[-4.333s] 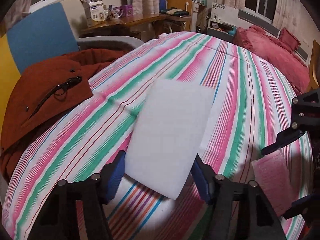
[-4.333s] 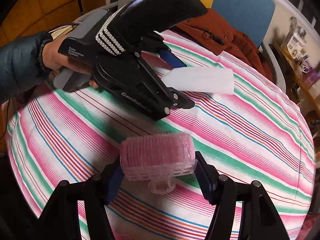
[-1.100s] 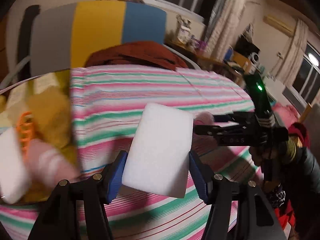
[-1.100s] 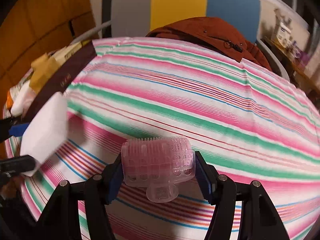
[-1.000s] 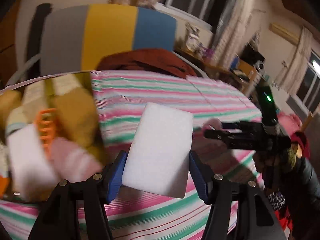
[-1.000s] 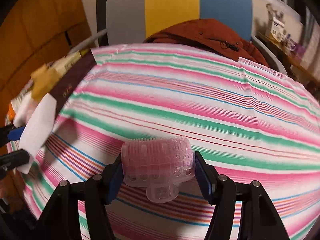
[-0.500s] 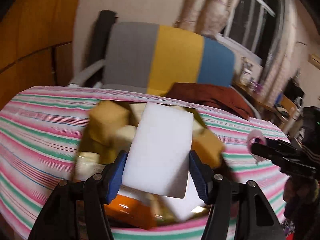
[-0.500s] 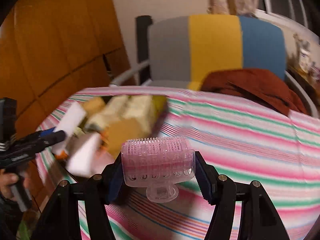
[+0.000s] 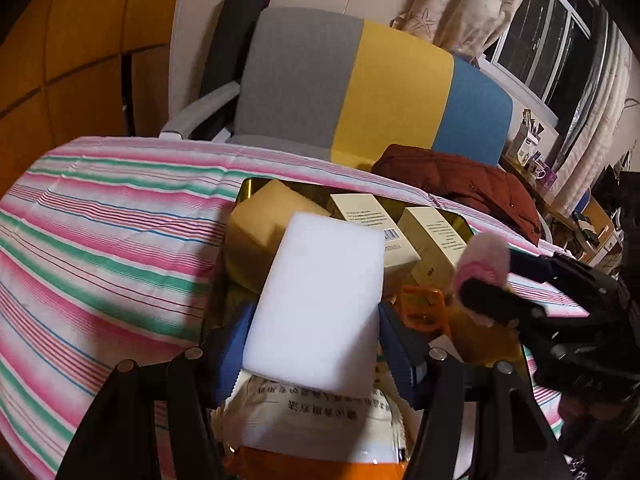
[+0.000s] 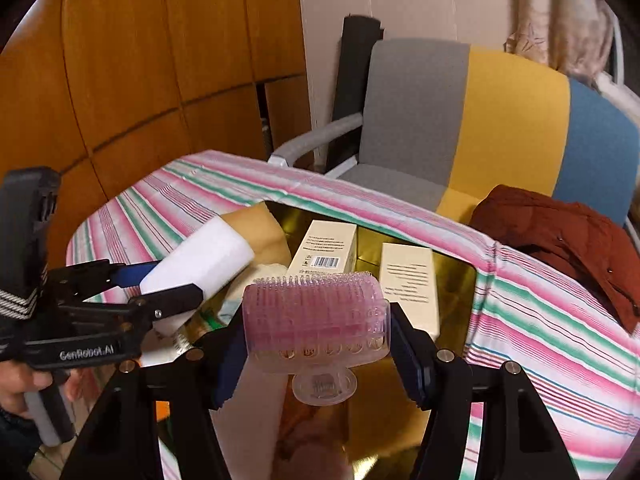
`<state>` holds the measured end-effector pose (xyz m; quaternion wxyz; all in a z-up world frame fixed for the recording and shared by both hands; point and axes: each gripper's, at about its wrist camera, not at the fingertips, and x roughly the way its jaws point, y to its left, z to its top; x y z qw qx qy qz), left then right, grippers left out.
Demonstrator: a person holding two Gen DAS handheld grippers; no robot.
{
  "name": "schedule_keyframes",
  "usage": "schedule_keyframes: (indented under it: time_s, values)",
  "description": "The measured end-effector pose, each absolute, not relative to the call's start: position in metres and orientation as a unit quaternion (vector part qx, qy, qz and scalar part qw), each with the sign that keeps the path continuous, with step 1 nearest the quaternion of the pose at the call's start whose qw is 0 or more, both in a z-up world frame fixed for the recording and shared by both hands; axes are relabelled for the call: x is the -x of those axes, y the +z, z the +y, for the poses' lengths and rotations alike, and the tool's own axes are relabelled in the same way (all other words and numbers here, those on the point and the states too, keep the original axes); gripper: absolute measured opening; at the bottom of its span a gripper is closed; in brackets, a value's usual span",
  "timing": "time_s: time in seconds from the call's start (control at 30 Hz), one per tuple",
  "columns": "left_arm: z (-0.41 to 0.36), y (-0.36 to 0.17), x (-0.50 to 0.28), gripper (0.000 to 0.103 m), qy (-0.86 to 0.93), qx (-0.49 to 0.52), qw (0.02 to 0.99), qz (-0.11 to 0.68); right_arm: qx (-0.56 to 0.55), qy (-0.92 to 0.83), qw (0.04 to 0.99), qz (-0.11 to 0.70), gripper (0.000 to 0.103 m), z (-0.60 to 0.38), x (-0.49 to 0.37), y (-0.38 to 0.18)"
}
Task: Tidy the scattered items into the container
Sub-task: 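Lower the sponge and pink roller into the tray and open both tools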
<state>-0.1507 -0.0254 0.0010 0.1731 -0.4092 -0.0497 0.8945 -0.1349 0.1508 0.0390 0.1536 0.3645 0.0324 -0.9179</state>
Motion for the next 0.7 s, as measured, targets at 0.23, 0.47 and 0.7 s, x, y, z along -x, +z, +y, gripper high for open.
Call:
schedule_keyframes:
  time_s: [0.23, 0.47, 0.7]
  values:
    - [-0.019, -0.012, 0.164, 0.064, 0.884, 0.433, 0.173, -0.047, -0.39, -0.908, 0.149, 0.042, 0.066, 0.139, 0.151, 0.016]
    - [-0.022, -0.018, 0.16, 0.072, 0.886, 0.427, 0.17, -0.054, -0.397, -0.906, 0.146, 0.012, 0.071, 0.153, 0.151, 0.004]
    - [-0.031, -0.001, 0.147, 0.073, 0.901, 0.393, 0.171, -0.065, -0.383, -0.91, 0.156, -0.026, 0.076, 0.165, 0.141, 0.011]
